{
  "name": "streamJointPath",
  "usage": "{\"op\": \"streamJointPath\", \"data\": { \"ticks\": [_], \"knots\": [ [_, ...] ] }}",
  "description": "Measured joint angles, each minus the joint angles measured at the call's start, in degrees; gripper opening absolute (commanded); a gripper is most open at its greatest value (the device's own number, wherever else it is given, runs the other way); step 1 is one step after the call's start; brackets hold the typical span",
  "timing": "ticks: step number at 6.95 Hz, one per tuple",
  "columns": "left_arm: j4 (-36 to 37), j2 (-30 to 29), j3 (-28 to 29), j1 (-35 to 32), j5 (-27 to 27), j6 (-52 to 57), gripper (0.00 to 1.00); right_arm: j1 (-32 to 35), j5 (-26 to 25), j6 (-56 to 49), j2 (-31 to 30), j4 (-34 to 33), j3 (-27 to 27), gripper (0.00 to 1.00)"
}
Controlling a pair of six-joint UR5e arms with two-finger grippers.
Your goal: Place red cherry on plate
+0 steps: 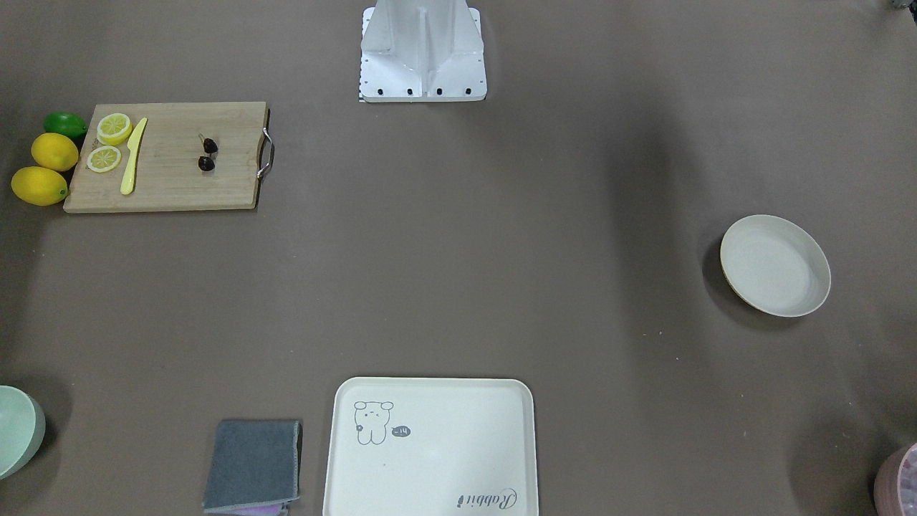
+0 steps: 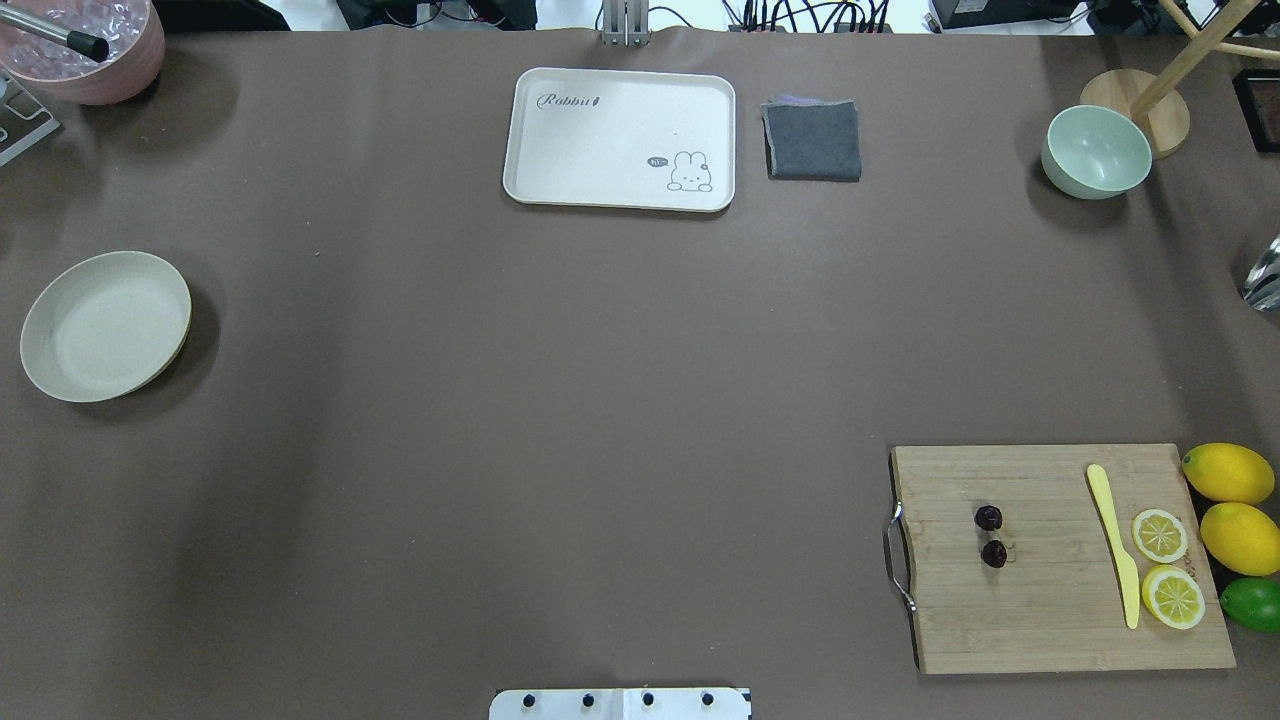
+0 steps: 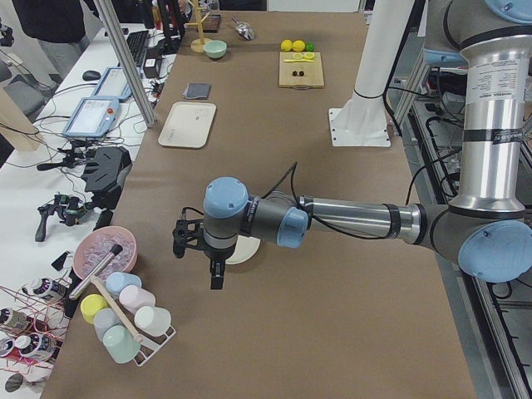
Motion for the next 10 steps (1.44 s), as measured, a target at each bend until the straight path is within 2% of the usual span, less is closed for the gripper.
{"op": "streamJointPath", "data": {
  "ticks": [10],
  "knots": [
    [-0.35,-0.48,0.10,0.64,-0.11,-0.22,0.98,0.00,0.09,2.89,-0.04,0.18,0.53,1.00]
  ]
}}
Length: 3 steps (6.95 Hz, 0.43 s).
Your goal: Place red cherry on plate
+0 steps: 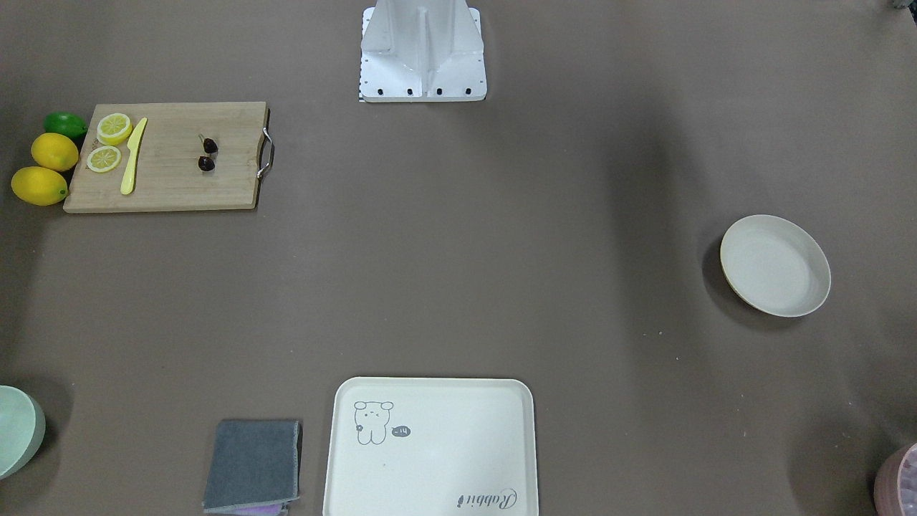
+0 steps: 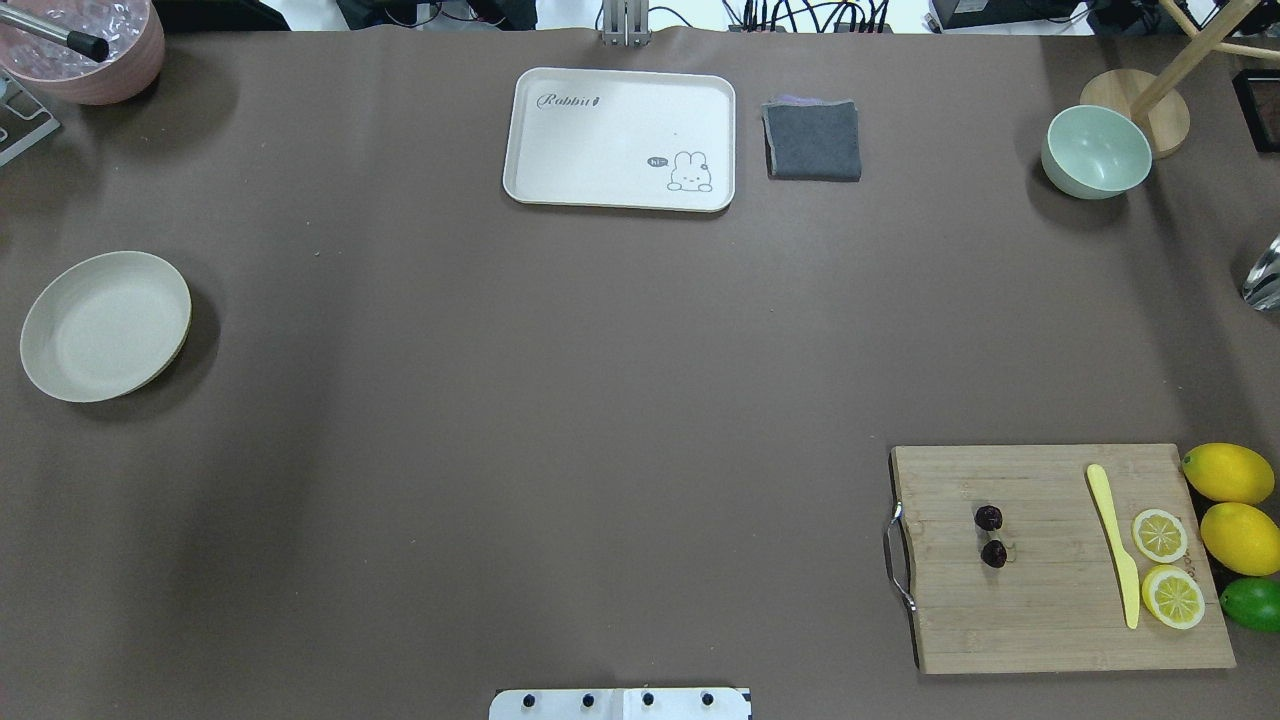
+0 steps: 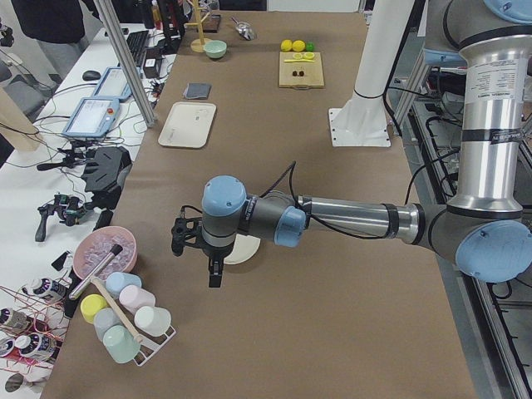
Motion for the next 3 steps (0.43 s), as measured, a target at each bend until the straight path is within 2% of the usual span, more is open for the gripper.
{"op": "streamJointPath", "data": {
  "ticks": [3],
  "knots": [
    [-3.52,0.02,-0.31,0.98,-0.41,0.17,0.98,0.00,0.04,0.13,-0.11,0.00,0.36,1.00]
  ]
}}
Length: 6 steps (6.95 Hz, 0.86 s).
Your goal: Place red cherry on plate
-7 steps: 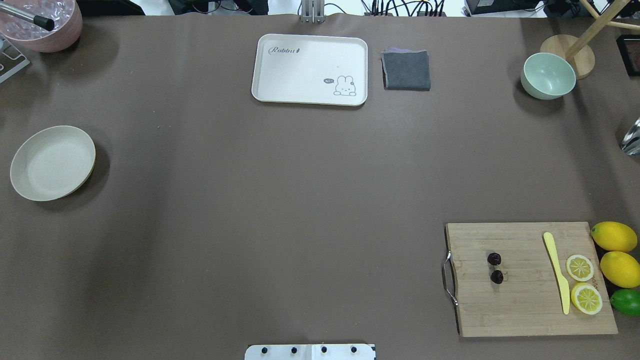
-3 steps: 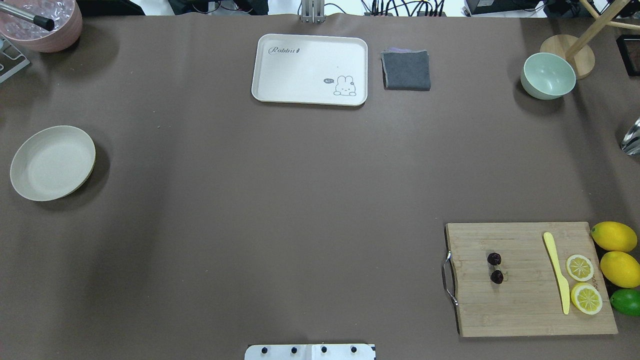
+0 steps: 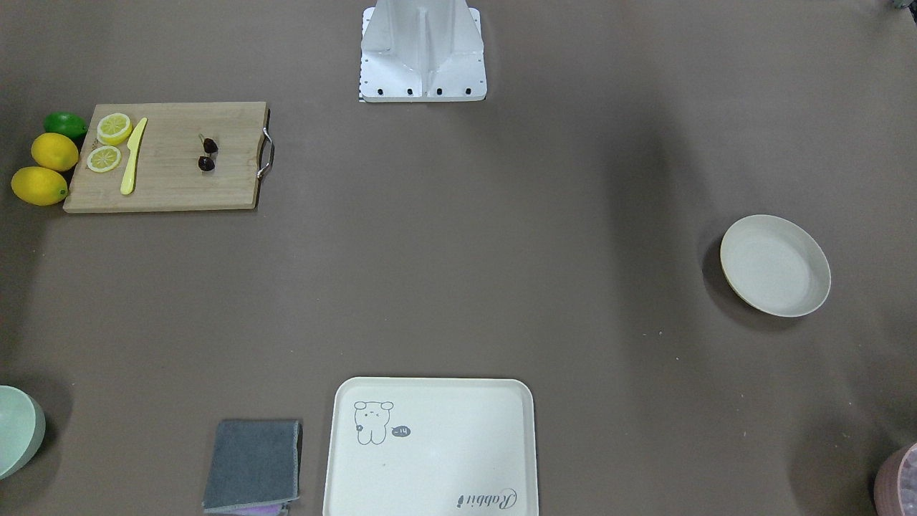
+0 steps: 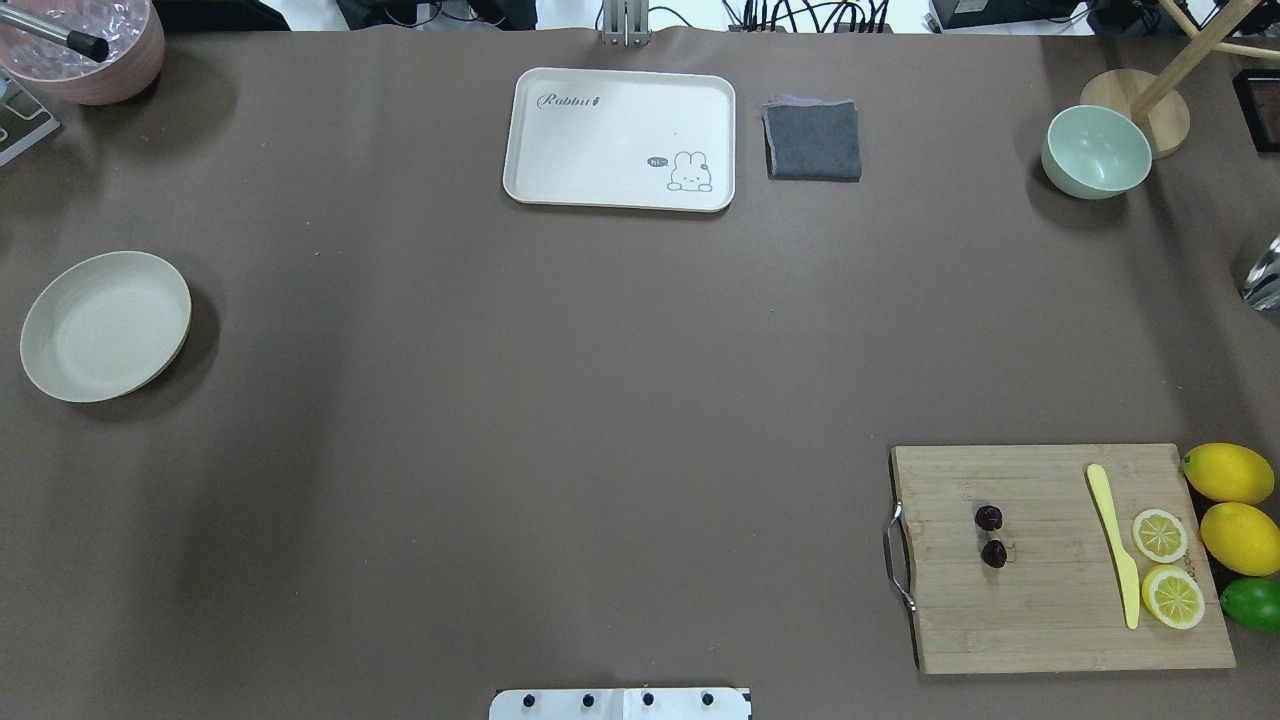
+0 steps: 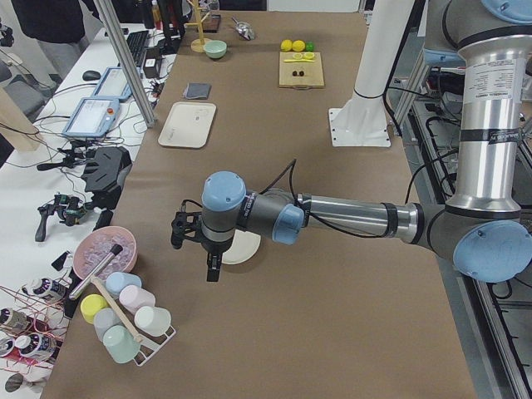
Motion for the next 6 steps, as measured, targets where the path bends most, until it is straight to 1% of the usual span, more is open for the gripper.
{"op": "streamJointPath", "data": {
  "ticks": [1,3,4,6],
  "knots": [
    [-2.90,-0.10,0.89,0.65,0.04,-0.06,0.98,0.00,-0.02,0.04,0.04,0.00,0.07,1.00],
    [-6.11,-2.16,5.87,4.38,-0.10,-1.33,0.98,0.00,-0.02,0.78,0.40,0.02,0.28,1.00],
    [-10.61,-2.73,8.80,7.32,-0.19,-4.74,0.98,-0.02,0.06,1.60,0.40,0.06,0.73,1.00],
    [-25.73,-2.79,17.10,13.72,-0.08,-12.68,0.98,-0.07,0.28,2.53,0.01,0.03,1.69,1.00]
  ]
}}
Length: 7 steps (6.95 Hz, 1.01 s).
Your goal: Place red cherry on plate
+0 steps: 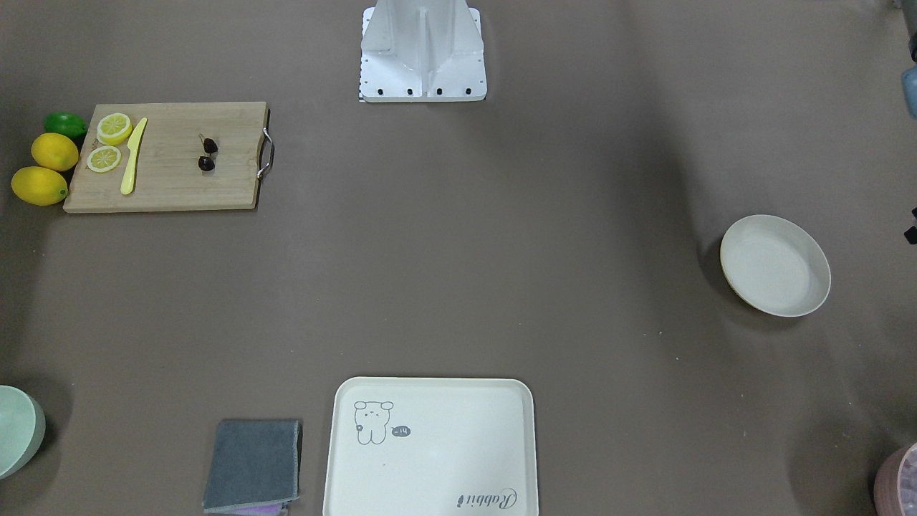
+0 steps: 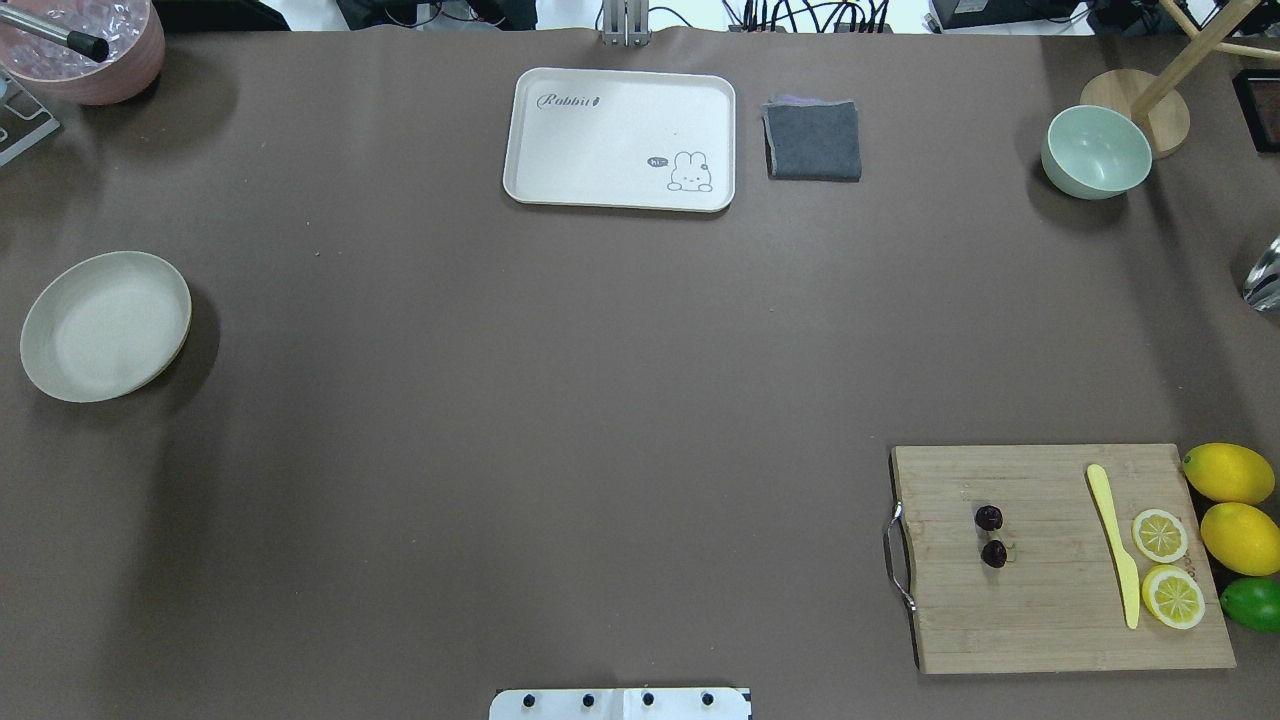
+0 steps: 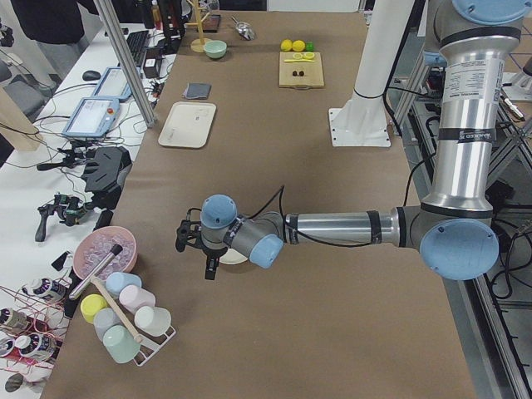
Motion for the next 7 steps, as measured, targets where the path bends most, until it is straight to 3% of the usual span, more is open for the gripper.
{"op": "streamJointPath", "data": {
  "ticks": [2,5,7],
  "knots": [
    [-8.74,0.12,5.67,5.21,0.28,-2.16,0.97,-0.01,0.11,0.09,-0.11,0.00,0.13,1.00],
    [-9.95,-0.61,7.03,9.89,0.41,-2.39,0.64,-0.02,0.12,0.07,-0.13,0.00,0.07,1.00],
    [-9.94,-0.77,7.20,10.33,0.42,-2.44,0.00,-0.01,0.07,0.07,-0.13,0.00,0.00,1.00]
  ]
}}
